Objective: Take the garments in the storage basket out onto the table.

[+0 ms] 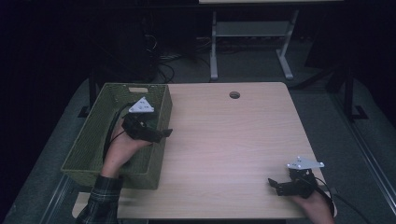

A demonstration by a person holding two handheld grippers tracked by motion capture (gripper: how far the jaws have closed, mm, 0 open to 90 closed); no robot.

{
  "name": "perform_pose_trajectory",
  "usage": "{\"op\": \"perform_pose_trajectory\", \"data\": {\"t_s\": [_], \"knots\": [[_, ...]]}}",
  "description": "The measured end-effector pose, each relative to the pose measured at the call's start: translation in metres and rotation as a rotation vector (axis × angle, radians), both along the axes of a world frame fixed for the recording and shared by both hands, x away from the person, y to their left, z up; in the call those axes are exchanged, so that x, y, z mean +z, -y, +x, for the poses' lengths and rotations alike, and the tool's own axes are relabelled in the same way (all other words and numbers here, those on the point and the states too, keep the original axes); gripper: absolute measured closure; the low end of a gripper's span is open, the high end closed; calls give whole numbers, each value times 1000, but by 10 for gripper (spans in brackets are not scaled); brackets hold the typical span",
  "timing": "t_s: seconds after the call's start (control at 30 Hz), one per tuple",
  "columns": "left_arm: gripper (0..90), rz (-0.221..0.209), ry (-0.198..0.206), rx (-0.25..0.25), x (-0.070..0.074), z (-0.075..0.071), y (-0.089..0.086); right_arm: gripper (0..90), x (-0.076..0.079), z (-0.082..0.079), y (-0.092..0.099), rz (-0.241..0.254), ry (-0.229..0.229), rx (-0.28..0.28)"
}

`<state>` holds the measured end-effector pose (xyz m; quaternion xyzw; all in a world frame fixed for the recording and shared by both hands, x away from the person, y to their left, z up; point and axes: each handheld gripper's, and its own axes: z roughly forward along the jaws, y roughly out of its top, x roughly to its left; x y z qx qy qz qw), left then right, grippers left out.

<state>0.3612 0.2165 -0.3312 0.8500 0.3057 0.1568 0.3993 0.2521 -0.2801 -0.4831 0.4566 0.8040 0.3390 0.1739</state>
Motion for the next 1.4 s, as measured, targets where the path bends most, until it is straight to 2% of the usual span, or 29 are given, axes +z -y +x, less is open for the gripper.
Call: {"op": "perform_pose_trajectory", "data": {"t_s": [0.23, 0.27, 0.6, 0.63, 1.03, 1.2, 1.4], "knots": [[149, 14, -12, 37, 1, 6, -17, 25, 0, 0, 0, 0, 0, 0], [149, 27, -10, 39, 1, 7, -20, 25, 0, 0, 0, 0, 0, 0], [153, 44, -21, 111, -3, 13, -45, 25, 0, 0, 0, 0, 0, 0], [153, 37, -24, 123, -5, 14, -46, 25, 0, 0, 0, 0, 0, 0], [216, 70, -71, 184, -24, 23, -70, 25, 0, 0, 0, 0, 0, 0], [235, 92, -91, 205, -32, 27, -77, 25, 0, 0, 0, 0, 0, 0], [299, 135, -120, 224, -43, 29, -84, 25, 0, 0, 0, 0, 0, 0]]}}
